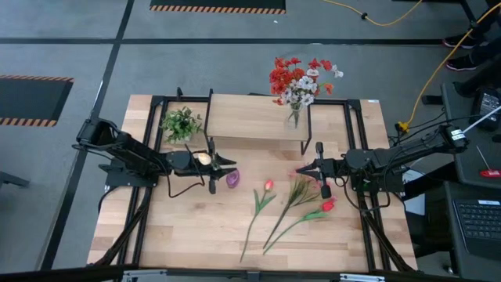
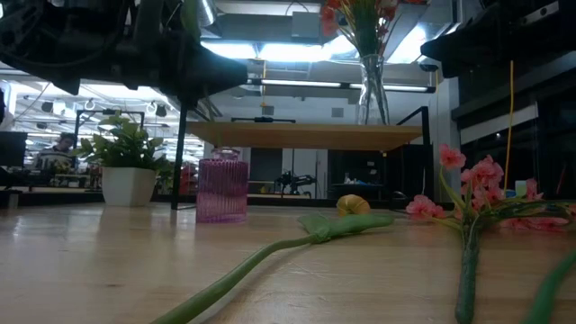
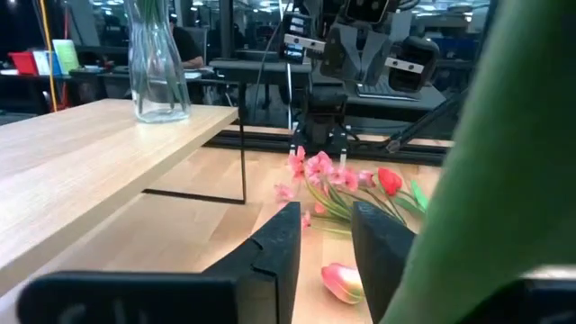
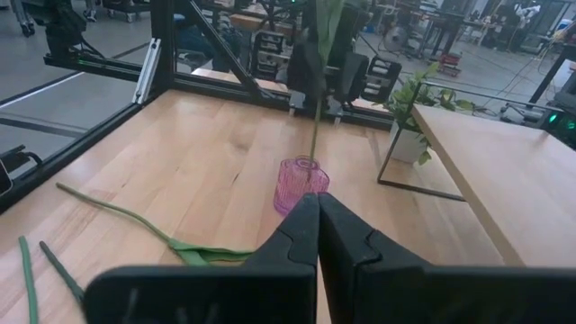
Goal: Pick and place flowers into a vace then onto a shelf
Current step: Put the light orange flower into the purple vase, then put the red flower into the purple vase
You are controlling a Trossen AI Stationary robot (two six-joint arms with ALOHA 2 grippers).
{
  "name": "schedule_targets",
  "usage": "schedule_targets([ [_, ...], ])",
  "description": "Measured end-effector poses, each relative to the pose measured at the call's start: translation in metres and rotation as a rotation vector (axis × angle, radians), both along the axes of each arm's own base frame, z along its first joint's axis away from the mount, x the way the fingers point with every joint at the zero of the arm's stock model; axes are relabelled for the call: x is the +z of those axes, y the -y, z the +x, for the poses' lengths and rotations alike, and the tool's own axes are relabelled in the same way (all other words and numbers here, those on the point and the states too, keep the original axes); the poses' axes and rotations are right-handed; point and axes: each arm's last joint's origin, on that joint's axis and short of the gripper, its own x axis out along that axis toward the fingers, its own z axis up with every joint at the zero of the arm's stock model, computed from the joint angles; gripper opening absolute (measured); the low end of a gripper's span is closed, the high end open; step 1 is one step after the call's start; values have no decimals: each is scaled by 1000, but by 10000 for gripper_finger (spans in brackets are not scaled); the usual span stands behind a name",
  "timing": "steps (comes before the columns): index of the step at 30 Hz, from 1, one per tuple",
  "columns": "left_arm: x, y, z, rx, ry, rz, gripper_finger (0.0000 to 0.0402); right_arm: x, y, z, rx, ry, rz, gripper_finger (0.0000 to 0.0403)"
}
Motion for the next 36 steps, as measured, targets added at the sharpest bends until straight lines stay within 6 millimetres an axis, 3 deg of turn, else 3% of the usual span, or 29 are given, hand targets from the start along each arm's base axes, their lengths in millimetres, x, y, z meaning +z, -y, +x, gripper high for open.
schedule_targets([
  [13,8,4,-9,-22,-49,3,111,-5,0,-1,-9,-51,35,5],
  [24,11,19,-35,2,-237,27,112,-5,0,-1,-16,-53,81,5],
  [36,18,38,-64,-25,-289,-34,111,-5,0,-1,-16,-55,85,5],
])
